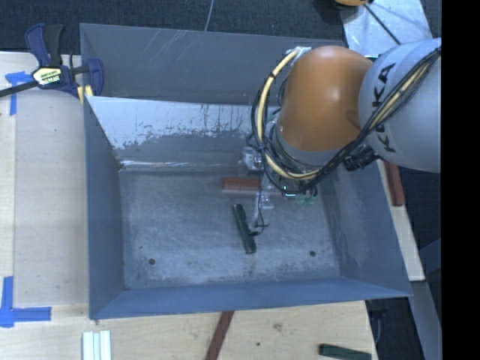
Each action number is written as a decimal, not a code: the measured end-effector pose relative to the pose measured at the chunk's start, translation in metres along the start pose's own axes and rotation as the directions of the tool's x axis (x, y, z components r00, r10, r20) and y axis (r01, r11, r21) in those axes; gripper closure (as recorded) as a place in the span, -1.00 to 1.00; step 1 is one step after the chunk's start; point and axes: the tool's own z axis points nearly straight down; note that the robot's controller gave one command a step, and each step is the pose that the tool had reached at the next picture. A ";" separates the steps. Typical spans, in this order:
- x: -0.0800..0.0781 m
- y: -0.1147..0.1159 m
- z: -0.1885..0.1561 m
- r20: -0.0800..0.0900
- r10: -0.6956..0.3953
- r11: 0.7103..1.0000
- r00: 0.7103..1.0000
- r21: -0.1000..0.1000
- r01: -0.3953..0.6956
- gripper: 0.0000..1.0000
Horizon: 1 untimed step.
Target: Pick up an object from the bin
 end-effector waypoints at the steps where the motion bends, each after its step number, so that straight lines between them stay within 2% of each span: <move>1: -0.002 0.000 -0.003 0.007 0.001 1.000 1.000 0.000 -0.001 -1.00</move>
Offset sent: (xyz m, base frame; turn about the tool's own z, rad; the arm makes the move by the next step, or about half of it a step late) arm 0.0645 -0.0248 -0.0787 -0.0425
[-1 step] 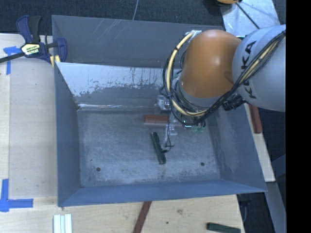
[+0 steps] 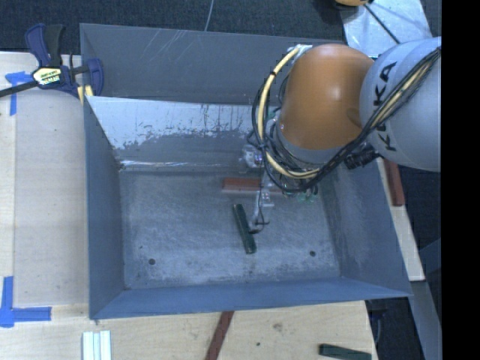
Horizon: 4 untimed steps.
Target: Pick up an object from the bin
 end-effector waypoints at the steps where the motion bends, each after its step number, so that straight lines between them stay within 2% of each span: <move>1: -0.045 -0.016 0.049 0.012 -0.031 1.000 0.999 0.000 0.031 -1.00; 2: -0.024 -0.013 0.105 0.002 -0.060 0.998 0.998 0.001 0.060 -1.00; 3: -0.061 -0.033 0.124 0.007 -0.229 0.974 0.974 0.000 0.229 1.00; 4: -0.058 -0.034 0.126 -0.002 -0.227 0.974 0.974 0.000 0.227 -1.00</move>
Offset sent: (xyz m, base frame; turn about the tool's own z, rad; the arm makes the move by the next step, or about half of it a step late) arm 0.0186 -0.0102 -0.1101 -0.0664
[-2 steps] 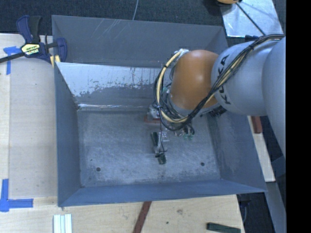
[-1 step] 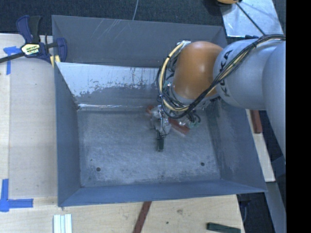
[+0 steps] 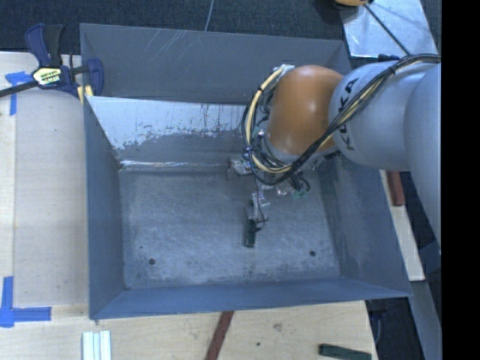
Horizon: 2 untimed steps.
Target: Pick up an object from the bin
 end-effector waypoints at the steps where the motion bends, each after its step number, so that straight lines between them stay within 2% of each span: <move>1: 0.000 0.000 0.000 0.000 0.000 1.000 1.000 0.000 0.000 -1.00; 2: 0.058 -0.029 -0.008 -0.001 -0.500 0.866 0.866 -0.001 0.500 1.00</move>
Offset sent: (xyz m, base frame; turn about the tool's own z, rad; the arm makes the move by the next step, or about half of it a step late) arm -0.0503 -0.0414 0.0082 -0.5273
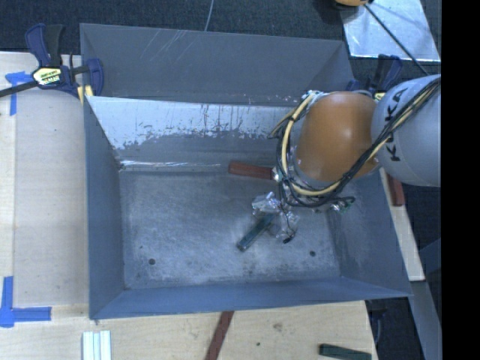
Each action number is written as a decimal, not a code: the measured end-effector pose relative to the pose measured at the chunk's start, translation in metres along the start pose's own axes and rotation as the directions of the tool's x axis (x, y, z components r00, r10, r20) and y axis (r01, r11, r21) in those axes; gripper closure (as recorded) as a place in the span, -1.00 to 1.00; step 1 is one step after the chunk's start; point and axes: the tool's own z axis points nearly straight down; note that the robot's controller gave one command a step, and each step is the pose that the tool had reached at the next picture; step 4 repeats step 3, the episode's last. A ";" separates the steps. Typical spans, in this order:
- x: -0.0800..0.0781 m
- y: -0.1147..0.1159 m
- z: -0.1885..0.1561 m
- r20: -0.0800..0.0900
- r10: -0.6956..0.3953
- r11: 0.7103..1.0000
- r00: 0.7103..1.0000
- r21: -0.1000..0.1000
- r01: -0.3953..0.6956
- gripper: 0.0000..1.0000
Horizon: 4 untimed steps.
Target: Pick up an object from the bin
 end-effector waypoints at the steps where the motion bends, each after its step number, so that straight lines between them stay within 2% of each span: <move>1: 0.000 0.000 0.000 0.000 0.001 1.000 1.000 0.000 -0.001 1.00; 2: -0.009 0.006 -0.043 -0.002 0.010 1.000 1.000 -0.003 -0.010 1.00; 3: 0.013 0.015 -0.166 0.002 0.007 1.000 1.000 0.001 -0.007 1.00; 4: 0.013 0.015 -0.166 0.002 0.007 1.000 1.000 0.001 -0.007 1.00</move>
Offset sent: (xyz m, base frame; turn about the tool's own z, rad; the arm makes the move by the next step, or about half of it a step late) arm 0.0045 0.0162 0.0650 0.0146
